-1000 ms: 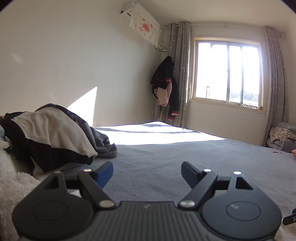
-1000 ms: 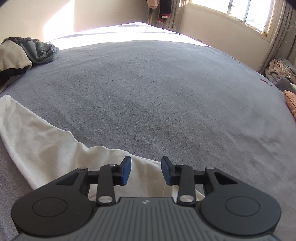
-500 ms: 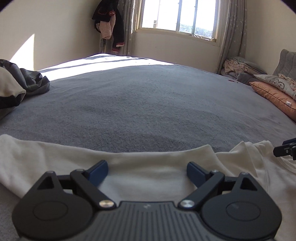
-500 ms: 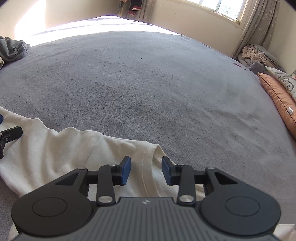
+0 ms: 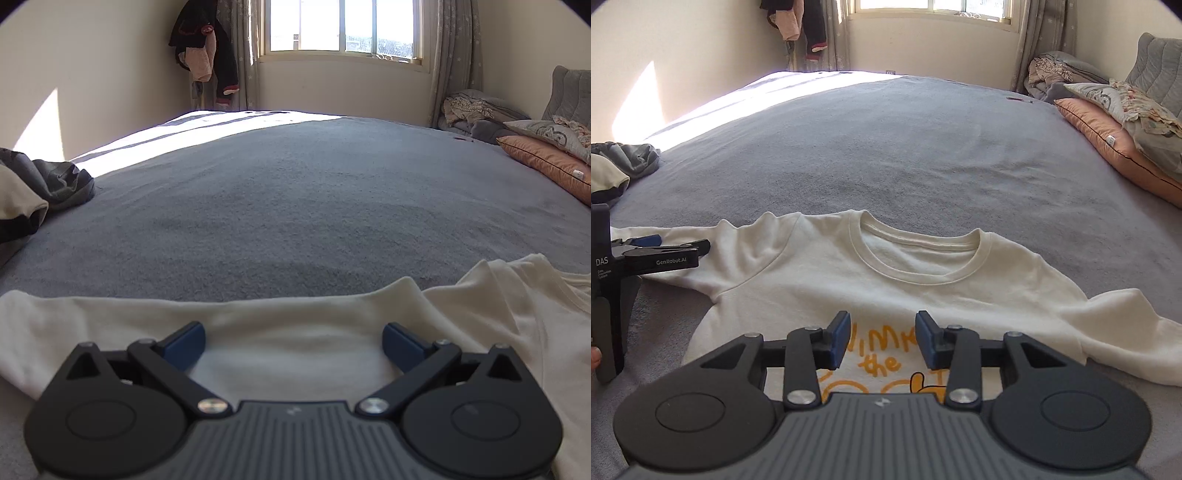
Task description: Fold clothes
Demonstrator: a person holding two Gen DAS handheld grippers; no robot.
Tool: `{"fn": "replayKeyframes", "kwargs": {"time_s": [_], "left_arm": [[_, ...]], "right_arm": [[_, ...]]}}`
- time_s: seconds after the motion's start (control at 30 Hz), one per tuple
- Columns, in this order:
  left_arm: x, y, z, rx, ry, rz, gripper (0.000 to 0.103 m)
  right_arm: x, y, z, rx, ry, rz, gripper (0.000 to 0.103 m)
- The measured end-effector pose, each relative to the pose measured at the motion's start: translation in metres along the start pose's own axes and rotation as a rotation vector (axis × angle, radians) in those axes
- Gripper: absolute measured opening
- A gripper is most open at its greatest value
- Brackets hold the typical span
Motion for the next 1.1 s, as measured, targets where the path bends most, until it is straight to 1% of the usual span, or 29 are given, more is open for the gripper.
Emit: {"fn": "replayKeyframes", "kwargs": {"time_s": [0.1, 0.23, 0.33, 0.47, 0.67, 0.93, 1.1], "left_arm": [[0.0, 0.001, -0.001, -0.007, 0.001, 0.008, 0.103], [0.0, 0.001, -0.001, -0.005, 0.0, 0.005, 0.103], [0.0, 0.001, -0.001, -0.004, 0.0, 0.004, 0.103], [0.0, 0.001, -0.002, -0.004, 0.0, 0.004, 0.103], [0.0, 0.001, -0.002, -0.004, 0.0, 0.004, 0.103], [0.0, 0.001, -0.002, -0.004, 0.0, 0.004, 0.103], [0.0, 0.001, -0.002, -0.004, 0.0, 0.004, 0.103]], "right_arm": [[-0.014, 0.011, 0.014, -0.008, -0.036, 0.002, 0.045], [-0.028, 0.032, 0.027, 0.003, -0.059, 0.015, 0.045], [-0.032, 0.047, 0.032, 0.017, -0.062, 0.026, 0.045], [-0.029, 0.06, 0.036, 0.028, -0.065, 0.023, 0.045], [-0.024, 0.066, 0.043, 0.019, -0.083, 0.03, 0.046], [-0.033, 0.073, 0.03, 0.023, -0.038, 0.041, 0.046], [-0.036, 0.074, 0.028, 0.025, -0.032, 0.035, 0.046]]}}
Point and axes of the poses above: each gripper's, at about its wrist camera, not at the fingertips, and z roughly against the way its jaws point, y to its left, x to its top, the point moved 10 cm from there along -z, roughly the way its jaws point, and after that the axes turned 13 degrees about z, right-handed, at the moved point
